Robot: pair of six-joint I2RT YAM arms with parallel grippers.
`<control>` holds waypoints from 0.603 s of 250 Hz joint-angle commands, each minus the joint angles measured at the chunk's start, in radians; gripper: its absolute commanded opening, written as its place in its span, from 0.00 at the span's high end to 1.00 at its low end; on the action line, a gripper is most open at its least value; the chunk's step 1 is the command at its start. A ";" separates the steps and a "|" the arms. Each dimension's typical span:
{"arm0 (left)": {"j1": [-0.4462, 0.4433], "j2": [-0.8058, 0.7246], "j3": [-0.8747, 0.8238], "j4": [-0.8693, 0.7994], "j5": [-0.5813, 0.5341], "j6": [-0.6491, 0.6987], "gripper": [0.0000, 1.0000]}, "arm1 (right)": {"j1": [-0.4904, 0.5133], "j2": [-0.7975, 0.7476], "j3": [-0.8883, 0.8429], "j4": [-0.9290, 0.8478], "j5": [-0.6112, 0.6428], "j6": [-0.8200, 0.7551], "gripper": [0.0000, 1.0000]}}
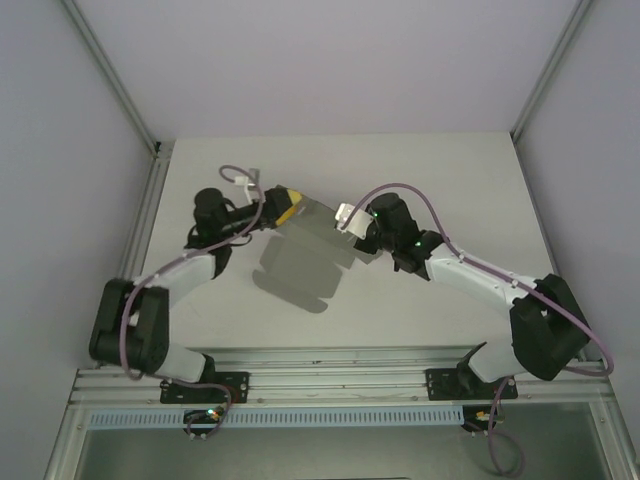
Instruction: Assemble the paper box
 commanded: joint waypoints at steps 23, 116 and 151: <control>0.041 -0.243 0.060 -0.803 -0.222 0.554 0.00 | -0.038 -0.062 0.050 -0.056 -0.078 -0.050 1.00; 0.059 -0.186 0.082 -0.850 -0.210 0.663 0.37 | -0.085 -0.059 0.157 -0.176 -0.210 -0.053 1.00; 0.058 -0.225 -0.001 -0.647 -0.246 0.643 0.49 | -0.100 -0.045 0.197 -0.241 -0.263 -0.068 1.00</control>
